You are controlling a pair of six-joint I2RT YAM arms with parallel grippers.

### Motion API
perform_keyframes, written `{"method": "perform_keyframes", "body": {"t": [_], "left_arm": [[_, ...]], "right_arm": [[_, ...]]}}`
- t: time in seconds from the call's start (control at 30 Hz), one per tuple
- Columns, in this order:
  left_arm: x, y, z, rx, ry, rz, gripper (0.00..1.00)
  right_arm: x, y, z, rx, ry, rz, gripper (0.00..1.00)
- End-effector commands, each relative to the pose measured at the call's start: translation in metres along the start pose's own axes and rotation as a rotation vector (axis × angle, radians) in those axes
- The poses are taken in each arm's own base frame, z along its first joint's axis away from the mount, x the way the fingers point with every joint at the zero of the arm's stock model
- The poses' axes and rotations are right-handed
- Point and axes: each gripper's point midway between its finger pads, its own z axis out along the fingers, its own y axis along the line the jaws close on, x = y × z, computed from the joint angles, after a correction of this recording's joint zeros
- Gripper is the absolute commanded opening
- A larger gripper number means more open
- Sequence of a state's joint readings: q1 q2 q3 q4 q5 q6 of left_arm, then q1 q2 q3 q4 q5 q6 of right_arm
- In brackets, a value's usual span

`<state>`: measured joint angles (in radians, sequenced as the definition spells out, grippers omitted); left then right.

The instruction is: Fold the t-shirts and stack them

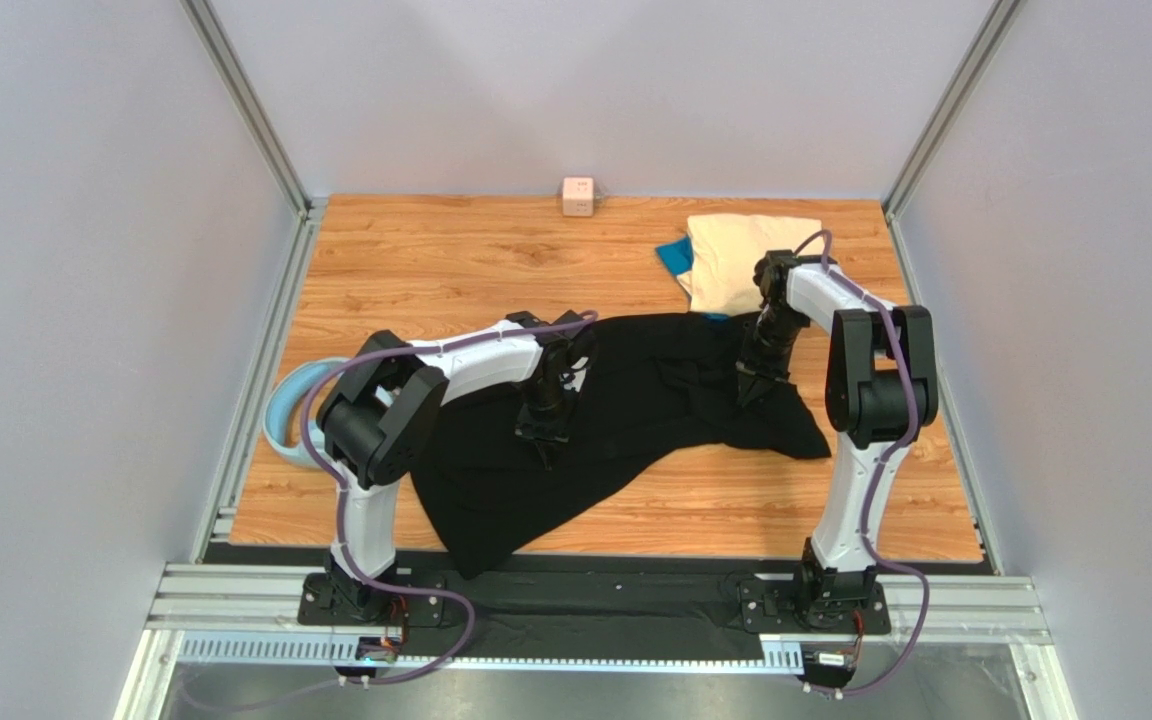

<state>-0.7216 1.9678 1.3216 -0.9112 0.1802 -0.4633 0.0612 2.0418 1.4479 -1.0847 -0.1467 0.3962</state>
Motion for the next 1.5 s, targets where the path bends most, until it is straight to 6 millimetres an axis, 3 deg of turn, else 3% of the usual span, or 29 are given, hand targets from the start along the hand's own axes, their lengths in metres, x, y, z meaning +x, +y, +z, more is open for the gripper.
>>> {"method": "perform_keyframes", "body": {"t": [0.0, 0.23, 0.37, 0.6, 0.77, 0.93, 1.07, 1.2, 1.37, 1.4, 1.47], "left_arm": [[0.011, 0.01, 0.019, -0.028, 0.021, -0.003, 0.0], [0.081, 0.035, 0.024, -0.038, 0.124, -0.037, 0.0], [0.099, 0.048, 0.02, -0.072, 0.136, -0.046, 0.0], [0.106, 0.071, 0.018, -0.055, 0.155, -0.169, 0.0], [0.094, 0.084, 0.008, -0.075, 0.138, -0.196, 0.0], [0.083, 0.095, -0.001, -0.097, 0.12, -0.217, 0.0], [0.078, 0.106, -0.005, -0.133, 0.113, -0.222, 0.0], [0.069, 0.108, -0.007, -0.136, 0.107, -0.221, 0.0], [0.041, 0.101, -0.017, -0.107, 0.052, -0.2, 0.0], [0.03, 0.098, -0.023, -0.103, 0.022, -0.193, 0.02], [0.018, 0.099, -0.031, -0.112, -0.01, -0.183, 0.09]], "right_arm": [[-0.018, -0.024, 0.002, 0.12, -0.054, 0.024, 0.0], [-0.039, -0.043, 0.0, 0.088, -0.039, 0.106, 0.0], [-0.057, -0.04, -0.005, 0.065, -0.06, 0.111, 0.0], [-0.075, -0.034, -0.004, 0.025, -0.057, 0.121, 0.0], [-0.083, -0.038, -0.006, 0.031, -0.055, 0.117, 0.0], [-0.093, -0.051, -0.022, 0.012, -0.077, 0.155, 0.0], [-0.087, -0.063, -0.034, 0.016, -0.091, 0.171, 0.01], [-0.075, -0.062, -0.043, -0.025, -0.095, 0.182, 0.03], [-0.069, -0.035, -0.086, -0.174, -0.197, 0.167, 0.13], [-0.066, -0.028, -0.095, -0.214, -0.202, 0.157, 0.18], [-0.058, -0.02, -0.12, -0.248, -0.258, 0.139, 0.2]]}}
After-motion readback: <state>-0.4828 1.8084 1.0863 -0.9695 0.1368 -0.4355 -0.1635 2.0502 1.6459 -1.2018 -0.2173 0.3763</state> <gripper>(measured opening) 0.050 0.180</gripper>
